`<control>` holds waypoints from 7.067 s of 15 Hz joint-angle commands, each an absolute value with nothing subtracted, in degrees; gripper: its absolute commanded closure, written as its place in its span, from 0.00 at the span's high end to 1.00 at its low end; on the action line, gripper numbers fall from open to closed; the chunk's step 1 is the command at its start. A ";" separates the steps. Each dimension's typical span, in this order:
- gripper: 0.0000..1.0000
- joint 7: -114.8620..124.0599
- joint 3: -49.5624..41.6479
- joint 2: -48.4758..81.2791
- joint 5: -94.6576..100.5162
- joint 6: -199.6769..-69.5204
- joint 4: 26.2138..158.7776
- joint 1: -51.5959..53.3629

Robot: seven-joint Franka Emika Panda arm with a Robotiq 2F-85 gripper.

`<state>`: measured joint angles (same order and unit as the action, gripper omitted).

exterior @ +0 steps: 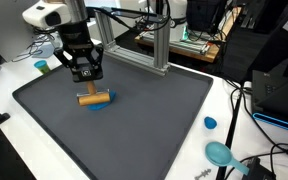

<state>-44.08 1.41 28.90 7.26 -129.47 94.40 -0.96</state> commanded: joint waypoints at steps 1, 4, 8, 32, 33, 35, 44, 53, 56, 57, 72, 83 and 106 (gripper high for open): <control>0.22 -30.68 -1.10 27.76 11.90 -130.36 96.37 1.09; 0.47 -29.35 0.57 29.16 13.31 -129.21 94.96 -0.41; 0.22 -27.26 0.68 29.40 13.54 -128.26 95.56 -0.85; 0.22 -31.22 4.89 24.41 8.60 -126.69 96.09 -3.74; 0.22 -31.27 4.97 25.58 8.07 -127.81 95.35 -3.88; 0.22 -31.40 4.72 28.73 7.60 -131.00 93.69 -4.29; 0.22 -31.30 2.80 36.91 7.54 -116.00 85.21 -6.13; 0.22 -31.07 1.62 34.89 8.66 -110.30 84.02 -6.44; 0.22 -30.38 2.37 27.99 8.03 -116.71 89.79 -6.10; 0.22 -29.76 2.62 25.60 7.81 -119.29 92.05 -5.82; 0.47 1.64 2.12 -2.56 14.66 -137.27 123.87 0.13; 0.22 0.82 1.27 -16.22 3.06 -126.70 129.65 -0.89; 0.22 0.70 0.26 -24.44 2.37 -107.97 135.54 -0.83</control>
<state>-0.66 0.36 -19.95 2.73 -109.44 132.67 -0.94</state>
